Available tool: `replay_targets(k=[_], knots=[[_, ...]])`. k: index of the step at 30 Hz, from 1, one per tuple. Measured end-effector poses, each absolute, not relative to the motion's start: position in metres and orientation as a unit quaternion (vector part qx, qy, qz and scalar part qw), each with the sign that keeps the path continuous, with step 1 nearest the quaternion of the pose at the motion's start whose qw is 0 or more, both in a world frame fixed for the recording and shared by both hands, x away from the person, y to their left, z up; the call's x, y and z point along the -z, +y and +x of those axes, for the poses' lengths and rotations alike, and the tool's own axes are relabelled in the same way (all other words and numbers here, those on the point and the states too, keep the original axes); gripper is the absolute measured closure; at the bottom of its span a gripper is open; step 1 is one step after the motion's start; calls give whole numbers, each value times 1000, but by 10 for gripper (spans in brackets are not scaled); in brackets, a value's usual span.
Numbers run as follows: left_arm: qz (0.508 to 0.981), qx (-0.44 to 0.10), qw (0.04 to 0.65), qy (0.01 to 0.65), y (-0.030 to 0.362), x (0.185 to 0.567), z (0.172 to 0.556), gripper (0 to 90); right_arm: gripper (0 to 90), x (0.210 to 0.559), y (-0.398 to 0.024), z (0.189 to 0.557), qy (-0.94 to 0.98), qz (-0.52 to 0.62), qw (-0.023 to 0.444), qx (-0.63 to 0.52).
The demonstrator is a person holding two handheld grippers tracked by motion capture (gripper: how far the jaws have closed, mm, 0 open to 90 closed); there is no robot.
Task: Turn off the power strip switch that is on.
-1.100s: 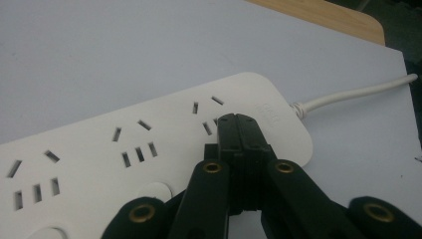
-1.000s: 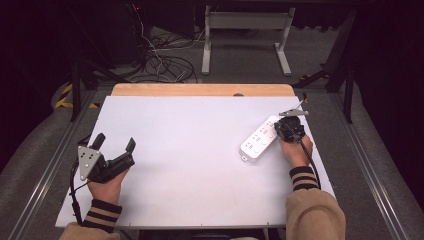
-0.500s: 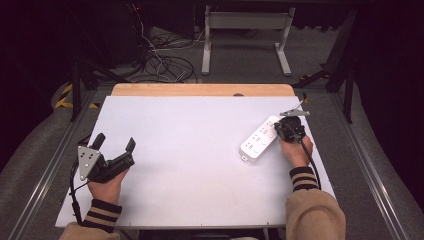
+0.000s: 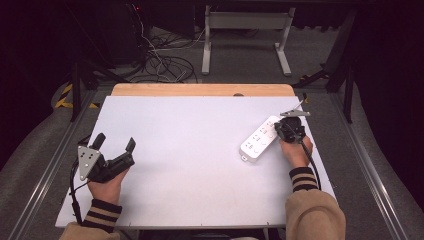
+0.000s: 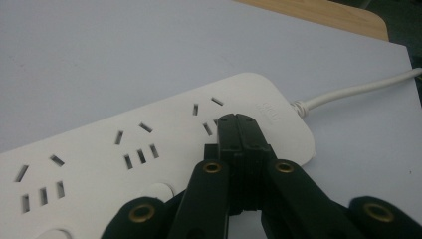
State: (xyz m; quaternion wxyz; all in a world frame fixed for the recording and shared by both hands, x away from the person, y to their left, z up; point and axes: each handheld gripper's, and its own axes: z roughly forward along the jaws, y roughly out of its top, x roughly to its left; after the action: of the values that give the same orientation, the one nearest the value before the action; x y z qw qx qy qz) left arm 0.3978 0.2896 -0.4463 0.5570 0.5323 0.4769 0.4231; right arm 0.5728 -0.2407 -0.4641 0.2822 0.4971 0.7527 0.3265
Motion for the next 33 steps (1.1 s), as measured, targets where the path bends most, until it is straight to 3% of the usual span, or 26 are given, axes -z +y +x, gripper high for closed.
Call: replay_targets(k=[24, 29, 33], knots=[[532, -422, 559, 477, 289, 446, 399, 33, 900, 464, -237, 568, 743, 488, 308, -340], [533, -422, 558, 476, 289, 447, 399, 33, 900, 445, -240, 556, 728, 466, 326, -384], [532, -422, 559, 476, 289, 446, 399, 34, 900, 420, -258, 518, 675, 431, 347, -488]])
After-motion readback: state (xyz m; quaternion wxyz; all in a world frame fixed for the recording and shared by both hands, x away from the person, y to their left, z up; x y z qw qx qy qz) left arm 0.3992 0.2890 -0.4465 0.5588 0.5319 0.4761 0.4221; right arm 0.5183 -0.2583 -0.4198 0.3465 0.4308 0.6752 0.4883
